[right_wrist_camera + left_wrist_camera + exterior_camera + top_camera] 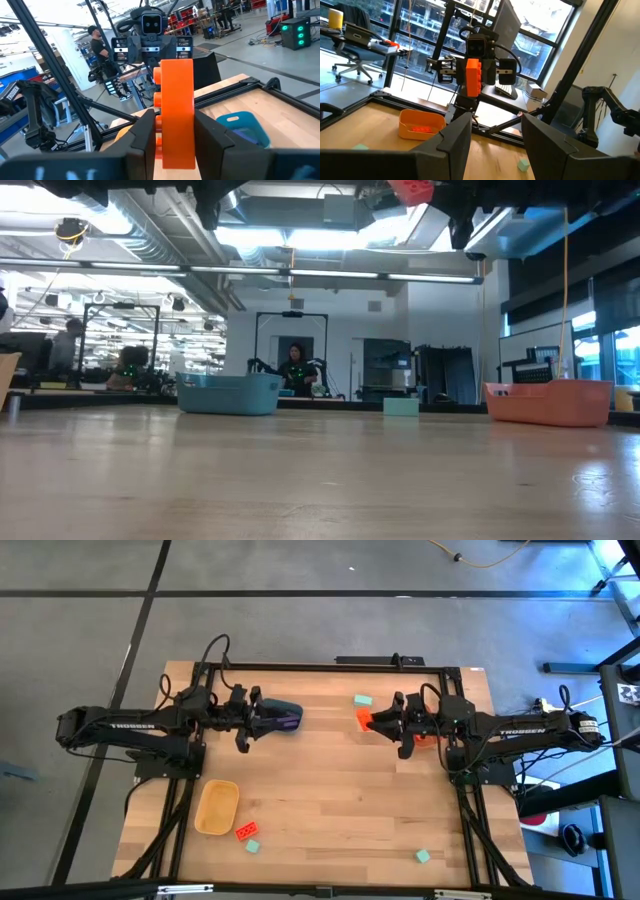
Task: Sort & place blocks by color
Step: Put the top center orange 8 stud game piece into the orange bin
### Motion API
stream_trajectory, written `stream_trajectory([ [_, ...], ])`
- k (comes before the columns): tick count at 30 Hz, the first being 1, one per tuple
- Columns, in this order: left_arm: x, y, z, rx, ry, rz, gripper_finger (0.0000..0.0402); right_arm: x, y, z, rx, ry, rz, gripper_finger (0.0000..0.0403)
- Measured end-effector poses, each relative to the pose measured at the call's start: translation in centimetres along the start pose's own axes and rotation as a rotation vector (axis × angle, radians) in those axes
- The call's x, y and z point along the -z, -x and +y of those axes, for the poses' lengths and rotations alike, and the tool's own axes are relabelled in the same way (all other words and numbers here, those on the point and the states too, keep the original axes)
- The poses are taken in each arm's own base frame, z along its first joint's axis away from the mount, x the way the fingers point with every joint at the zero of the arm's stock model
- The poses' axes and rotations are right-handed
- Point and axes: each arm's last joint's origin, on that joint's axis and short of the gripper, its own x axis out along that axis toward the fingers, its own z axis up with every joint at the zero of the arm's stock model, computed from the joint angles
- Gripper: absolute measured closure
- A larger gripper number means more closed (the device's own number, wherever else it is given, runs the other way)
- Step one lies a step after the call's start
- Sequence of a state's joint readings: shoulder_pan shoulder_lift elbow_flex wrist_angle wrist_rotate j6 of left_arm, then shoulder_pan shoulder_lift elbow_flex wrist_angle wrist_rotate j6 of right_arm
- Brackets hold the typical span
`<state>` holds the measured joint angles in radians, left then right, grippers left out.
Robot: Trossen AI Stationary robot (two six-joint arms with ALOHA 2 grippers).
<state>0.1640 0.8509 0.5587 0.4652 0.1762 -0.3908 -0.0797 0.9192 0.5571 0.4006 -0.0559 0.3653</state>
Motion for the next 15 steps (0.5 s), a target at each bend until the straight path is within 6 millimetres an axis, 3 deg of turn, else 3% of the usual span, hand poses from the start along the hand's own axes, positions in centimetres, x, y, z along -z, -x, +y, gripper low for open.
stream_trajectory([
  [15,0.00,0.00,-0.01,0.001,0.000,0.001,0.0236,0.01,0.01,0.00,-0.014,-0.019,0.007,0.0307],
])
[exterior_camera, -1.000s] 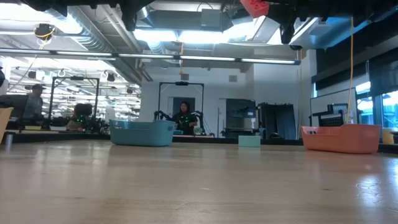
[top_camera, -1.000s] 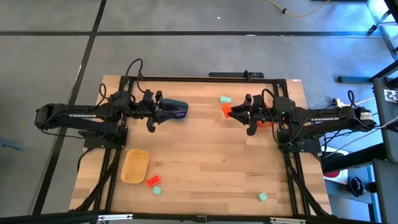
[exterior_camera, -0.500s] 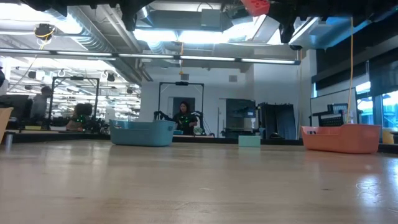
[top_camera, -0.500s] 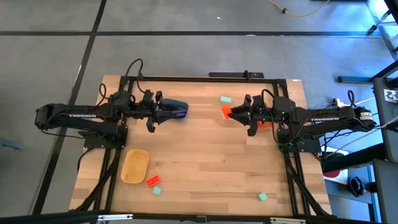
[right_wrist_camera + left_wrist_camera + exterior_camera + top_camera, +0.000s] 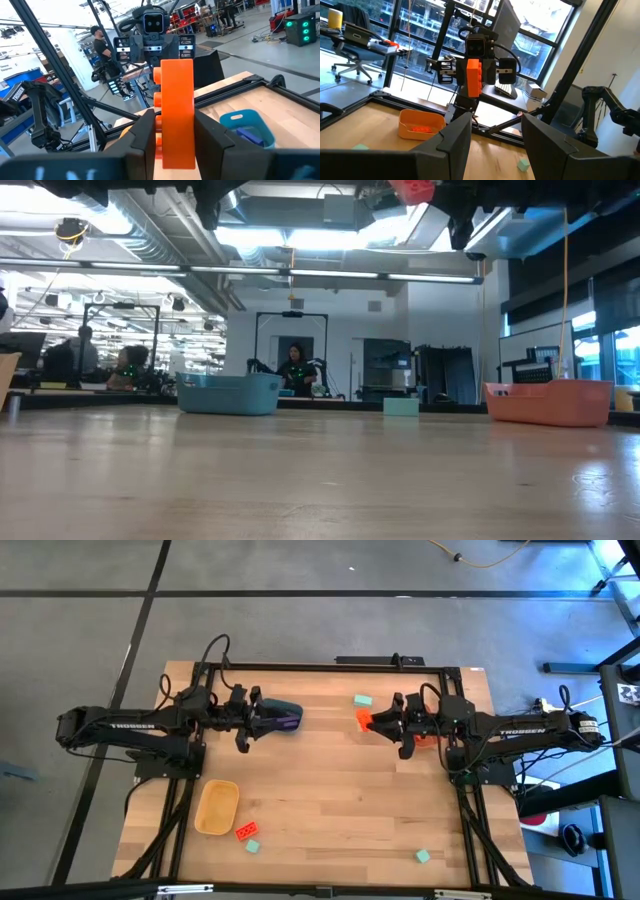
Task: Sort & place blocks by color
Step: Put the top center orange 8 stud game piece into the orange bin
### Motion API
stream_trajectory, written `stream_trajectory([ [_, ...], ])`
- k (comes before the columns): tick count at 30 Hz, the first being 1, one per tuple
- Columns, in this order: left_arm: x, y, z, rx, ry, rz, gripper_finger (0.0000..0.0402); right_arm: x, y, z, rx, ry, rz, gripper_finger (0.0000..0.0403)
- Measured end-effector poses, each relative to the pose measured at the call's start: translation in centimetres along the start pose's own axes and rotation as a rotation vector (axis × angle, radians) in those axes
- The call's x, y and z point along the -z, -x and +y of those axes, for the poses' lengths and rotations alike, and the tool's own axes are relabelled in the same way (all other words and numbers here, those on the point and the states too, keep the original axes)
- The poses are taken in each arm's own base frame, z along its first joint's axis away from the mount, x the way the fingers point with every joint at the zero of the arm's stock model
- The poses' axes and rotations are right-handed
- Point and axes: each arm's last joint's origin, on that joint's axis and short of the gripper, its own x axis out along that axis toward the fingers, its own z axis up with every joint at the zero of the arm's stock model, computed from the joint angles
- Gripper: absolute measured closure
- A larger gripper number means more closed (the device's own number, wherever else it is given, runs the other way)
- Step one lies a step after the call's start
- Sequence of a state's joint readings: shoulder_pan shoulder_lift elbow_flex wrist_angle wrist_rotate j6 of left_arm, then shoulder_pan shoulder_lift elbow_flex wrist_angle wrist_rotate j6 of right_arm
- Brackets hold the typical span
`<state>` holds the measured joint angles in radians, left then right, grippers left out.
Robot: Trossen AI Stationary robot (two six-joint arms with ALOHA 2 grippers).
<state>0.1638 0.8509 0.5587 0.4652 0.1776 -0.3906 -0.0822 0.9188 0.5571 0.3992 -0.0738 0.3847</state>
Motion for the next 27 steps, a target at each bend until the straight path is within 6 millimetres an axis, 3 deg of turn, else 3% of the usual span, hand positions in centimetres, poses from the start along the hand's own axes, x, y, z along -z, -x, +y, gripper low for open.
stream_trajectory([
  [5,0.0,0.0,0.0,-0.002,0.000,-0.001,0.0236,0.1,0.0,0.0,0.012,-0.002,0.020,0.0307],
  [8,0.0,0.0,0.0,-0.002,0.000,-0.001,0.0236,-0.6,-0.4,0.0,0.104,0.002,0.094,0.0307],
  [13,0.0,0.0,0.0,-0.003,0.000,-0.001,0.0236,-2.4,-1.2,-0.7,0.385,0.003,0.387,0.0307],
  [16,0.0,0.0,0.0,-0.003,0.000,-0.001,0.0236,-2.4,-0.7,-1.9,0.568,-0.037,0.603,0.0307],
  [21,0.0,0.0,0.0,-0.006,0.000,0.002,0.0236,-0.2,1.7,-4.1,0.874,-0.140,0.871,0.0307],
  [27,0.0,0.0,0.0,-0.006,0.000,0.002,0.0236,3.4,5.1,-6.6,1.091,-0.242,0.986,0.0307],
])
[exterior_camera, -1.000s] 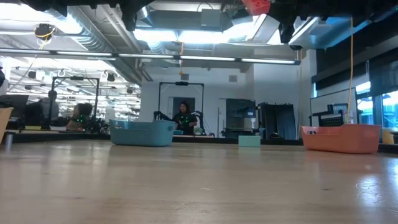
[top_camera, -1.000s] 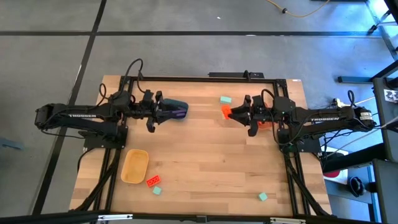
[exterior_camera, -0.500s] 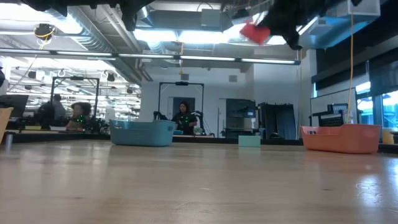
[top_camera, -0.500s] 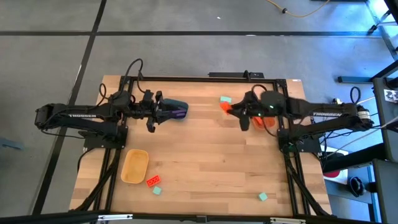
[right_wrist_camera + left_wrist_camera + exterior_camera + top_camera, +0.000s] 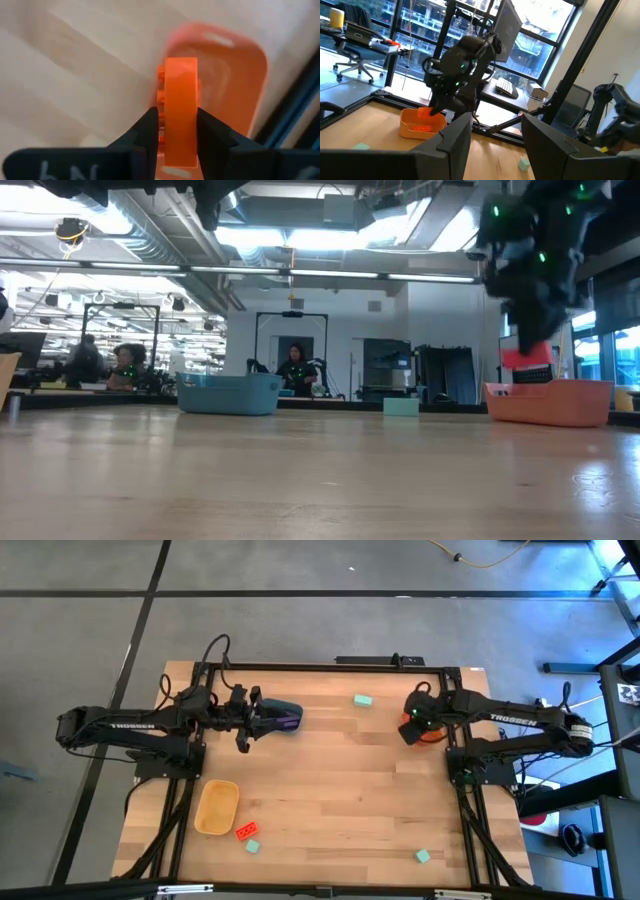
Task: Sort & place blocks by color
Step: Put the top center orange 8 stud game piece into the orange bin, then put the orange 8 stud game piece into the orange bin
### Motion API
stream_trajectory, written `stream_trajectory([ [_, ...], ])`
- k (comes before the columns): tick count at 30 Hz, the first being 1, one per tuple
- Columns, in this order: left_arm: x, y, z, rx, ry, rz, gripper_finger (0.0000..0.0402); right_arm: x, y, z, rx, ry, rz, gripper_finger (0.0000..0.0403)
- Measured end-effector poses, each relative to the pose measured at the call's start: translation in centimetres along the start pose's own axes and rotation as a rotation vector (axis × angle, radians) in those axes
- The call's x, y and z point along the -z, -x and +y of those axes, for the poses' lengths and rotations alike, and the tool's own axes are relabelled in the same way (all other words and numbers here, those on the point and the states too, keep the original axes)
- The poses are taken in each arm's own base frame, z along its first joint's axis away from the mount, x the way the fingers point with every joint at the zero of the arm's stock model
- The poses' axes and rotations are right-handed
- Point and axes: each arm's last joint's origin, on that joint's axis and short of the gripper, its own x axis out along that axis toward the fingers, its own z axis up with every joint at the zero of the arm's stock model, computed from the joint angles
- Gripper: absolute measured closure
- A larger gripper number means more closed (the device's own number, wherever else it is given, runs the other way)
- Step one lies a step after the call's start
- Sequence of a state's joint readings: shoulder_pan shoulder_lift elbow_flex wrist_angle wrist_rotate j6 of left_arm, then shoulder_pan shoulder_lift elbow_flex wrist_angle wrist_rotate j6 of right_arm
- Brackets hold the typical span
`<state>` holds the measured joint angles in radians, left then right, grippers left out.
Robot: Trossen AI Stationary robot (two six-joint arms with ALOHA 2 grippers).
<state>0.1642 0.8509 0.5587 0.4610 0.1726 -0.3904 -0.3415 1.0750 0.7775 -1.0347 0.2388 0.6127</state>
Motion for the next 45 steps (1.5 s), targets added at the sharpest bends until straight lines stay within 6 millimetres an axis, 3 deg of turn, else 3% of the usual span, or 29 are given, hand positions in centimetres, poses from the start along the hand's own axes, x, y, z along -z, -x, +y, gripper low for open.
stream_trajectory([
  [8,0.0,0.0,0.0,-0.001,0.000,0.000,0.0236,0.9,-4.0,-2.7,0.049,-0.111,0.055,0.0307],
  [16,0.0,0.0,0.1,-0.032,0.000,-0.008,0.0236,0.9,-5.6,-4.1,0.055,-0.171,0.061,0.0307],
  [23,0.0,0.0,0.1,-0.033,0.000,-0.009,0.0236,0.8,-5.7,-4.5,0.063,-0.239,0.061,0.0305],
  [31,0.0,0.0,0.1,-0.046,0.000,-0.015,0.0236,0.7,-5.7,-4.6,0.066,-0.273,0.061,0.0194],
  [37,0.0,0.0,0.1,-0.046,0.000,-0.015,0.0236,0.6,-5.5,-4.5,0.057,-0.272,0.061,0.0165],
  [41,0.0,0.0,0.1,-0.046,0.000,-0.015,0.0236,-0.8,-4.0,-4.3,0.022,-0.250,-0.006,0.0165],
  [45,0.0,0.0,0.1,-0.046,0.001,-0.015,0.0236,-2.9,-1.1,-4.0,-0.073,-0.206,-0.157,0.0169],
])
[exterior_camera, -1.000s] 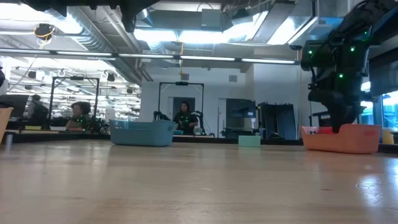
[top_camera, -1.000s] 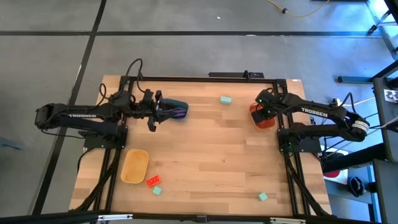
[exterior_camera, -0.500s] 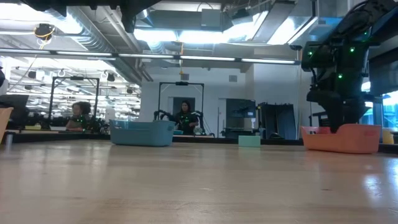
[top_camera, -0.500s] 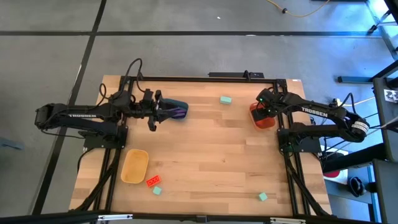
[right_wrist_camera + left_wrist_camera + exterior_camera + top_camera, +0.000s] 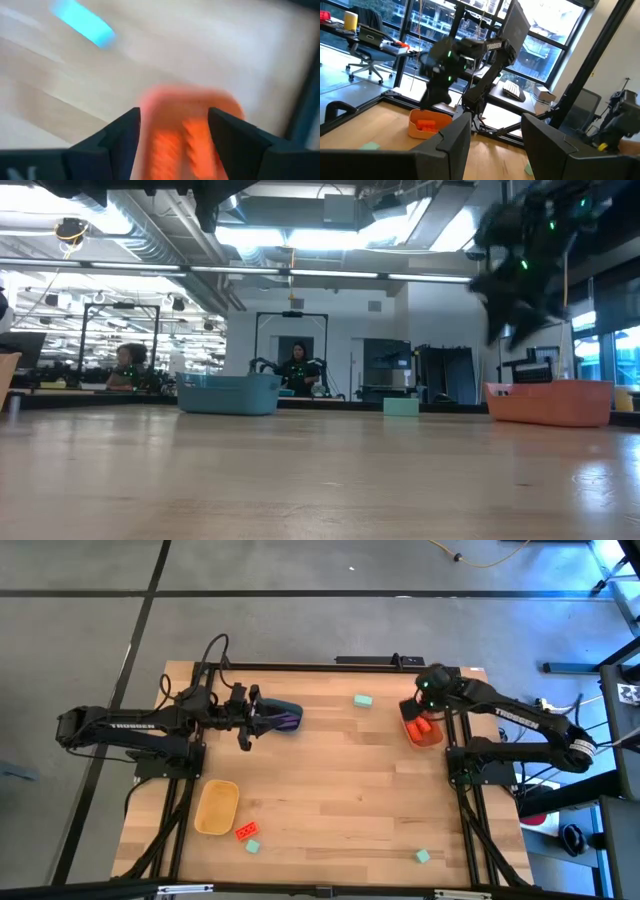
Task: Sort & place blocks by color
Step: Put the orange 8 stud game piece into the orange bin
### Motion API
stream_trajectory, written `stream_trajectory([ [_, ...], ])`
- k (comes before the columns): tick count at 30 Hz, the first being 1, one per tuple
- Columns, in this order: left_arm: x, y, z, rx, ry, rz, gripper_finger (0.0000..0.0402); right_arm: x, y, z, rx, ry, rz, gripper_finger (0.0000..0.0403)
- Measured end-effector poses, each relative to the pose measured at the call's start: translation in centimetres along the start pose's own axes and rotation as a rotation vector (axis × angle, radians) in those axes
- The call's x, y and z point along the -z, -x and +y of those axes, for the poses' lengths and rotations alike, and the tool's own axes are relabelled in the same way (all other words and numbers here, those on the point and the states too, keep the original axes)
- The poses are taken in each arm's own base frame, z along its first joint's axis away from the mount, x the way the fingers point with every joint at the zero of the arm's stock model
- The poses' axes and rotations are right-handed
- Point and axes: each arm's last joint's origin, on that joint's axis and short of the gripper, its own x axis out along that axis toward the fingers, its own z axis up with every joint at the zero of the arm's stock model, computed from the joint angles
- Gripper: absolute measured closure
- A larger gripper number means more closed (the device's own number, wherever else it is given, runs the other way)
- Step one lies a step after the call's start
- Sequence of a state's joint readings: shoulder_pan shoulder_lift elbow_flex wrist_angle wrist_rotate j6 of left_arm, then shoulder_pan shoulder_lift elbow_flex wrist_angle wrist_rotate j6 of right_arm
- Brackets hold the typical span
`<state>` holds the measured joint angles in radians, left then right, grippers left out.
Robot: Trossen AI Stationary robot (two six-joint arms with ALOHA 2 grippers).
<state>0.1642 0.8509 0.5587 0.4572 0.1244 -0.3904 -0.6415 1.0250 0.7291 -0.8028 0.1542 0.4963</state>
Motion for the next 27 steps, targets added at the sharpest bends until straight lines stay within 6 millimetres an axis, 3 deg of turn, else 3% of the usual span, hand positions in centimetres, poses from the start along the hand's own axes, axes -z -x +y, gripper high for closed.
stream_trajectory([
  [9,0.1,0.0,-0.4,0.131,0.051,0.057,0.0236,-3.4,4.9,2.1,-0.431,0.099,-0.400,0.0170],
  [15,0.2,0.0,-0.4,0.149,0.052,0.064,0.0236,-3.8,6.3,2.9,-0.703,0.171,-0.440,0.0170],
  [27,0.0,0.0,0.1,-0.033,0.045,-0.015,0.0236,-3.5,6.5,3.9,-0.813,0.245,-0.496,0.0170],
])
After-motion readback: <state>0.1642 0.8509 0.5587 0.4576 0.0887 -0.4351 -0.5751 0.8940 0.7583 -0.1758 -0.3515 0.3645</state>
